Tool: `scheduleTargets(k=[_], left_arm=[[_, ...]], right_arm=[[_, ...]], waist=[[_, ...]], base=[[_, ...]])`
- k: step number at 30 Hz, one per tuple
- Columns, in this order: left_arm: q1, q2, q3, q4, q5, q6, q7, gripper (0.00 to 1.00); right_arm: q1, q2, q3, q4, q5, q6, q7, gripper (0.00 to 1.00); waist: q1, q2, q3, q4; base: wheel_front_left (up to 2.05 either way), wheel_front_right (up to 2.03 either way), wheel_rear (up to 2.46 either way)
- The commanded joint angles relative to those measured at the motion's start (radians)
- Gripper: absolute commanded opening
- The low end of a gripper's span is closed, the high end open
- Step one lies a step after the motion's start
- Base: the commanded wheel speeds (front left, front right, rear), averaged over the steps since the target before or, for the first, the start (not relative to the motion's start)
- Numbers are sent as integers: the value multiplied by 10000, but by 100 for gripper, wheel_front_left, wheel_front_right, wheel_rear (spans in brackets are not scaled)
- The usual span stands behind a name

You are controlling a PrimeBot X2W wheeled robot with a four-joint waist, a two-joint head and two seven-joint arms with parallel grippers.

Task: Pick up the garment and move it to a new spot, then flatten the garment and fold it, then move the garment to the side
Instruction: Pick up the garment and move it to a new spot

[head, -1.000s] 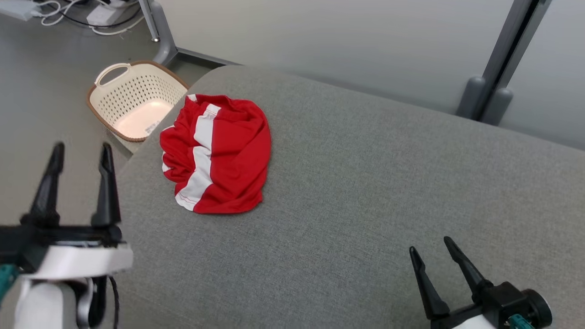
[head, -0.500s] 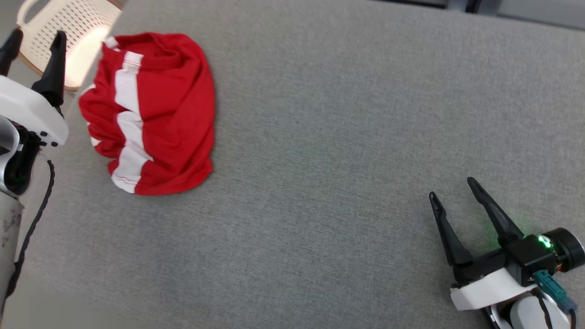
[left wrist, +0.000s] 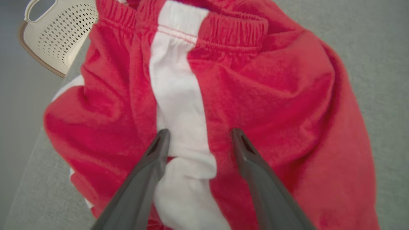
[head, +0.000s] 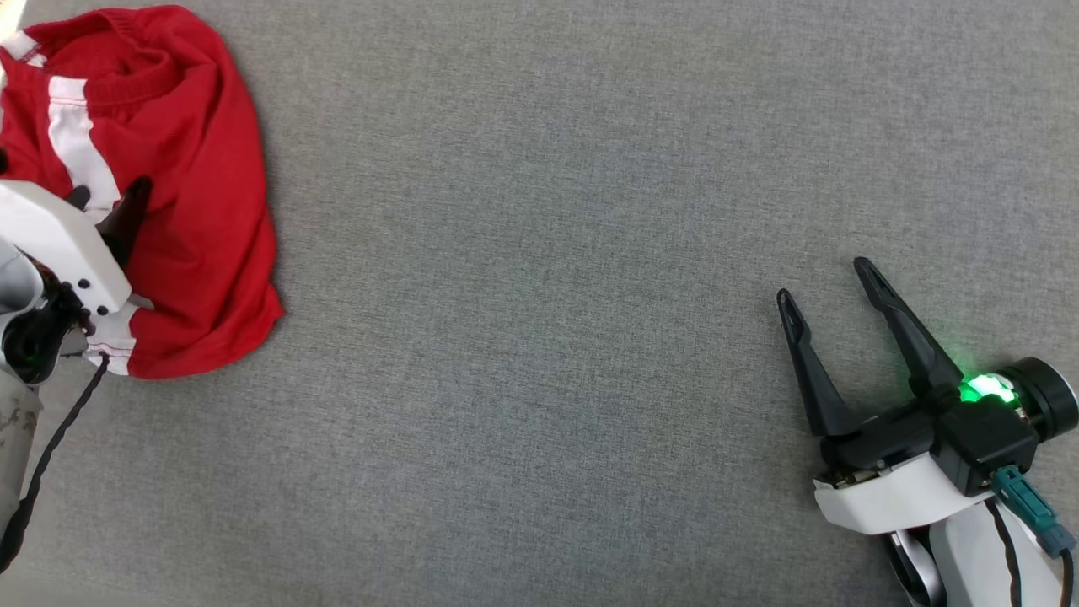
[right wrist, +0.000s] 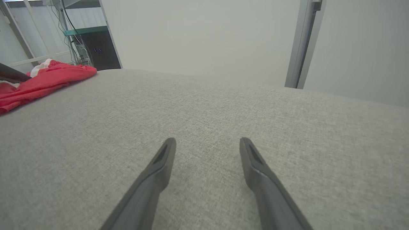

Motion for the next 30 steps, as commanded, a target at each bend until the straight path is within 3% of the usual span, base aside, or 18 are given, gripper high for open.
scheduleTargets(k=[1,6,7,8,13,23,30], left_arm=[[-23,81,-113,155,-182,10,25,100],[-115,133,-602,716,-573,12,-186,100],[-115,95,-691,794,-667,12,-265,36],[-103,46,-768,819,-763,12,-311,0],[65,33,-1409,763,-754,10,-1155,0],[582,232,-2256,-477,-1178,10,-4280,0],[1252,325,-2163,-1498,-1520,9,-5017,0]], right_arm=[[131,-304,-303,621,-100,-59,147,100],[30,-287,-328,609,-235,-59,147,100],[-35,-252,-316,601,-245,-59,147,100],[-100,-215,-294,590,-235,-59,145,100],[-239,-97,69,566,-228,-45,121,100],[9,501,387,630,136,-42,76,100],[520,950,253,651,452,-42,76,100]], waist=[[-1,0,63,-45],[-1,0,67,-45],[-1,0,44,-49],[-1,0,13,-49],[-1,0,-288,-60],[-1,0,-1926,-507],[-1,0,-3197,-1085]], base=[[0,0,0],[0,0,0],[0,0,0],[0,0,0],[0,0,0],[0,0,0],[0,0,0]])
